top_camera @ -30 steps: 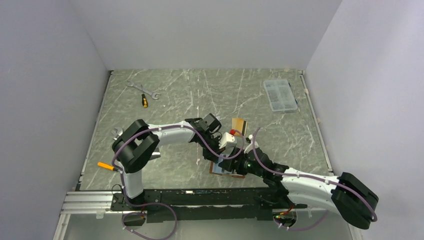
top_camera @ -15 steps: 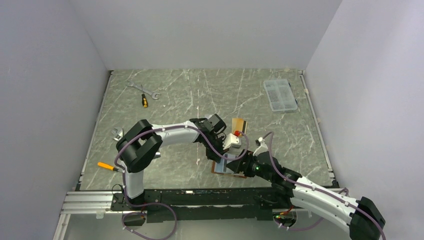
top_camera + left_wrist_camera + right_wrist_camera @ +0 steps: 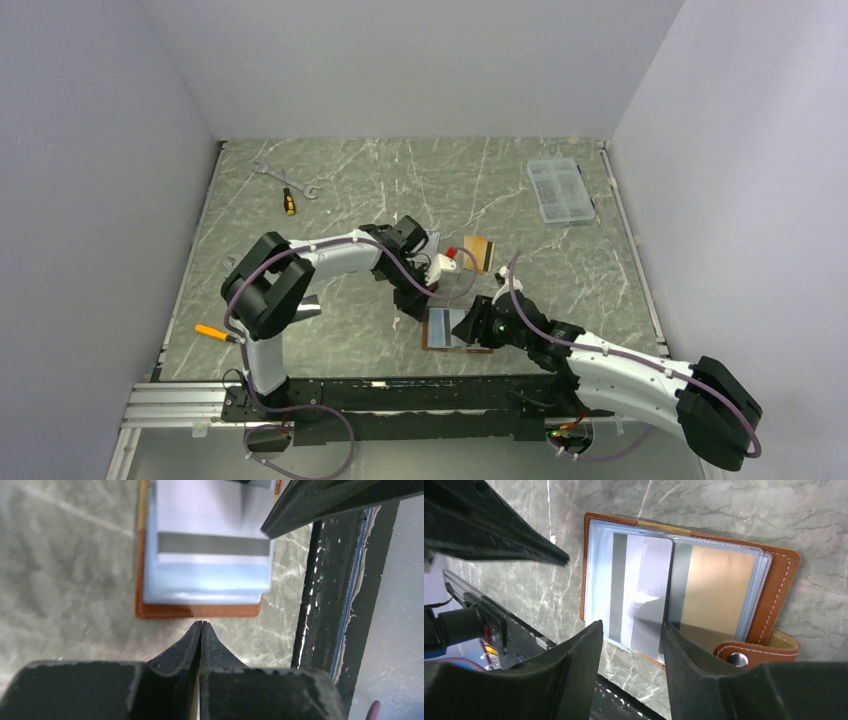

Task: Put the credit cards into the card holder
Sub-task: Insert the credit card into the card holder.

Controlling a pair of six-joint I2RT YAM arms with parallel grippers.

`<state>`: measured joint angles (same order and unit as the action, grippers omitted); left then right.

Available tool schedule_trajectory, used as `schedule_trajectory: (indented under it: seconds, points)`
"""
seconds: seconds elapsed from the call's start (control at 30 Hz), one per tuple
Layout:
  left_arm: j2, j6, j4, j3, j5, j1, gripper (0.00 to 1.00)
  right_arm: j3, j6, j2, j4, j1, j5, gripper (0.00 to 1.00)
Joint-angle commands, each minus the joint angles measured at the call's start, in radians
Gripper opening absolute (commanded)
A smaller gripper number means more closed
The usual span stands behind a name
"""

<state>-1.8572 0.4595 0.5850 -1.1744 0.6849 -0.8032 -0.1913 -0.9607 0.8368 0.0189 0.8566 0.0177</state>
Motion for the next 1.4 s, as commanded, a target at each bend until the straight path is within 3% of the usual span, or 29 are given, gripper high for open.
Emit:
schedule_trajectory:
  seconds: [0.0, 0.2, 0.4, 0.9, 1.03, 1.17, 1.37]
  points:
    - [0.056, 0.055, 0.061, 0.000, 0.119, 0.094, 0.08, -0.063, 0.051, 0.056, -0.014, 0.016, 0.000, 0.47]
    - [0.087, 0.054, 0.006, 0.086, 0.082, 0.114, 0.08, -0.119, 0.064, 0.135, -0.038, 0.041, 0.005, 0.42]
    - [0.019, -0.005, -0.003, 0.055, 0.033, 0.075, 0.06, -0.187, 0.081, 0.242, -0.051, 0.077, 0.009, 0.44]
    - [-0.099, -0.040, 0.030, 0.004, 0.126, 0.087, 0.04, -0.281, 0.116, 0.340, -0.001, 0.113, 0.055, 0.47]
    - [-0.068, -0.039, 0.028, 0.013, 0.122, 0.115, 0.04, -0.211, 0.092, 0.187, 0.052, 0.104, 0.098, 0.31]
    - [-0.071, -0.040, 0.030, 0.008, 0.124, 0.129, 0.04, -0.150, 0.060, 0.112, 0.050, 0.079, 0.107, 0.03]
    - [-0.079, -0.041, 0.023, -0.001, 0.115, 0.129, 0.04, -0.155, 0.062, 0.172, 0.054, 0.053, 0.101, 0.00]
